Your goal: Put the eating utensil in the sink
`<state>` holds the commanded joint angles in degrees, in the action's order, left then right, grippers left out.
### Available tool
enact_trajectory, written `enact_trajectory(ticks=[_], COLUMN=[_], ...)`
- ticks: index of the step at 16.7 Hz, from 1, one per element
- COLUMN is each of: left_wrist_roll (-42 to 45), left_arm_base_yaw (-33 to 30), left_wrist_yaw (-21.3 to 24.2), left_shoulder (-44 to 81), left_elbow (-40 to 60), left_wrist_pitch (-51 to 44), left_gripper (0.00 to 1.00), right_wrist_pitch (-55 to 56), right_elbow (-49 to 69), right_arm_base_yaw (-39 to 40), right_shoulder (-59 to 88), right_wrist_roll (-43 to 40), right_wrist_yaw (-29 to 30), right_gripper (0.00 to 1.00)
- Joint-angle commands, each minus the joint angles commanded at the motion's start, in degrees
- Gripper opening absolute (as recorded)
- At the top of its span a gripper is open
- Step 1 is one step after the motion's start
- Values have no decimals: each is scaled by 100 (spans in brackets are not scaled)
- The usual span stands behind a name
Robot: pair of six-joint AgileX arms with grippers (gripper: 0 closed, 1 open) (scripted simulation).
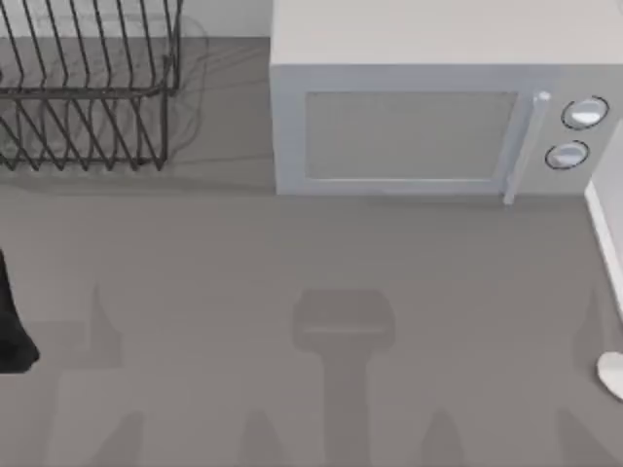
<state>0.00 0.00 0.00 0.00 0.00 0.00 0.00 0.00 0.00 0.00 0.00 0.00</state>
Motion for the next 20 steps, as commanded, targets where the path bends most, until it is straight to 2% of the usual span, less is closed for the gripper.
enact_trajectory(ticks=[3,6,16,20], left_wrist_roll=[0,0,0,0], left_arm_base_yaw=[0,0,0,0], left_wrist_yaw=[0,0,0,0], left_shoulder=[0,0,0,0], left_elbow=[0,0,0,0], left_wrist_pitch=[0,0,0,0], left_gripper=[100,100,100,100], right_wrist_pitch=[-71,-610,-4356,-5578], right_elbow=[63,506,3166,4076], right_arm_base_yaw=[-17,-118,-696,-897], right_shoulder=[73,629,5193,6630], right_wrist_roll=[-72,-619,-4279,-5495], right_wrist_yaw=[4,15,18,27], right_gripper=[100,100,100,100])
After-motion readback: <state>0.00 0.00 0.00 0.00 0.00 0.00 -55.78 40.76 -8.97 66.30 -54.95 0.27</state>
